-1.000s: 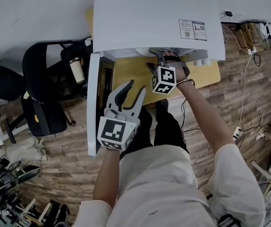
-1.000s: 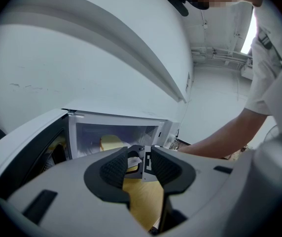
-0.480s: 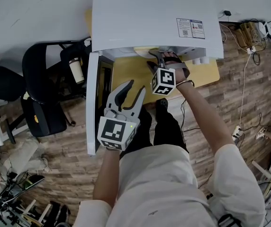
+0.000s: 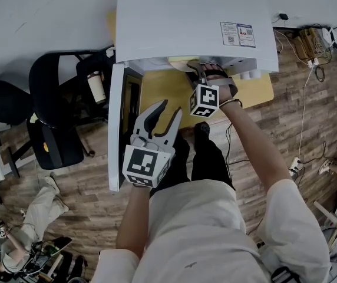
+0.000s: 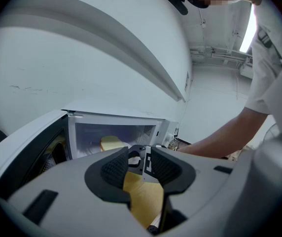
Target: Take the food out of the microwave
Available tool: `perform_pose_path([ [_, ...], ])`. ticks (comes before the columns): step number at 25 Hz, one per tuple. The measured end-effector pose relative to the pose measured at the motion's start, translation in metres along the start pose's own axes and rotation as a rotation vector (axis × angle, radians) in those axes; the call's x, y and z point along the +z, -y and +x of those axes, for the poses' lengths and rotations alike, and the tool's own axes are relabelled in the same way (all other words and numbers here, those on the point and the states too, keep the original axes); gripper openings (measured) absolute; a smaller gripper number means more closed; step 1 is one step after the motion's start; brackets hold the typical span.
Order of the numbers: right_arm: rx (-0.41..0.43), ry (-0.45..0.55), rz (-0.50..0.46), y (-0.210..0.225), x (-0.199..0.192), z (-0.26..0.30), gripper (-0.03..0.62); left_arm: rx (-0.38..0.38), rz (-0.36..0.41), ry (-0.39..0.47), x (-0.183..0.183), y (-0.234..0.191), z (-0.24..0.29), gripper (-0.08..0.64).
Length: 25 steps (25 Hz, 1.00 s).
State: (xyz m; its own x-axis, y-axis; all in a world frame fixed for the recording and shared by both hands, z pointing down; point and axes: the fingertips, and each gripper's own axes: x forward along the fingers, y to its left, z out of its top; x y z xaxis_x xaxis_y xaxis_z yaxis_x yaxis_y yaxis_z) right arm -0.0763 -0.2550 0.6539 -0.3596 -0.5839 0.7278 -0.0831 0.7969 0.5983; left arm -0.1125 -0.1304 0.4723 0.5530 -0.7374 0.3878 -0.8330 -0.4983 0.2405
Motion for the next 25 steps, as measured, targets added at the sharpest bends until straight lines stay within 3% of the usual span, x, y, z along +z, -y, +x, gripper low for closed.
perform_pose_path([
  [15,-0.042,-0.011,-0.077,-0.006,-0.001,-0.014,0.068,-0.019,0.015,0.018,0.006,0.005,-0.006,0.124],
  [25,-0.190,0.019,-0.135,0.011,0.006,-0.032,0.025,-0.014,0.023,0.023,0.012,0.003,-0.006,0.126],
])
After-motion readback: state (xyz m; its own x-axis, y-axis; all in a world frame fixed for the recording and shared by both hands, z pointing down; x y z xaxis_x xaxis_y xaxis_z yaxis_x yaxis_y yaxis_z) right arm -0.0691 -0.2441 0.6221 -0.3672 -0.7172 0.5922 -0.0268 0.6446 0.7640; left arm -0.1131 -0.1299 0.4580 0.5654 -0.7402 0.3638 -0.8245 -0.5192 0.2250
